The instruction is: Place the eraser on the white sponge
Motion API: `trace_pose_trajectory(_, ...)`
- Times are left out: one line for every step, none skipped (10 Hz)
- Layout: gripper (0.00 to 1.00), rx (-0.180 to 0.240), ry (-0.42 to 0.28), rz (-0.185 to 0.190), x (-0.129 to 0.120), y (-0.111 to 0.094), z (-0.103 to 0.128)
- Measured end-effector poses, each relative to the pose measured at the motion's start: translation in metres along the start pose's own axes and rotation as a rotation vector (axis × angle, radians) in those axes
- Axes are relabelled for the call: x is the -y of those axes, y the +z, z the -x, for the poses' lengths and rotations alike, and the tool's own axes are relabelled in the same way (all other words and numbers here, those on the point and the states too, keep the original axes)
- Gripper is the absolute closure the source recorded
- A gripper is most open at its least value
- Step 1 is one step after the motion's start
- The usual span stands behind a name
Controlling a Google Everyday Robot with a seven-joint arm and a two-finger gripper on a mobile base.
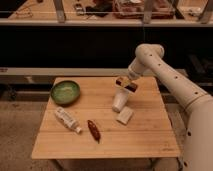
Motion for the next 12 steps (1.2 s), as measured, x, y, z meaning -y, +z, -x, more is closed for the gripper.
trace_pose_trajectory(1.00,0.003,0.006,-0.021,0.009,0.004,-0.002)
trace_pose_trajectory(1.00,0.015,0.012,-0.044,0.022,0.008,0.003)
trace_pose_trajectory(1.00,0.025,0.021,-0.055,0.032,0.006,0.011)
trace_pose_trajectory(1.00,0.033,0.030,-0.064,0.043,0.003,0.020)
trace_pose_trajectory(1.00,0.041,0.043,-0.072,0.058,-0.001,0.030)
trace_pose_trajectory(1.00,0.049,0.061,-0.075,0.071,-0.005,0.042)
trace_pose_trajectory(1.00,0.060,0.087,-0.071,0.082,-0.009,0.058)
trace_pose_trajectory(1.00,0.075,0.102,-0.060,0.087,-0.011,0.070)
trace_pose_trajectory(1.00,0.102,0.107,-0.039,0.093,-0.006,0.083)
trace_pose_trajectory(1.00,0.125,0.112,-0.015,0.098,0.004,0.091)
trace_pose_trajectory(1.00,0.142,0.116,0.011,0.104,0.017,0.096)
trace_pose_trajectory(1.00,0.142,0.120,0.024,0.109,0.028,0.098)
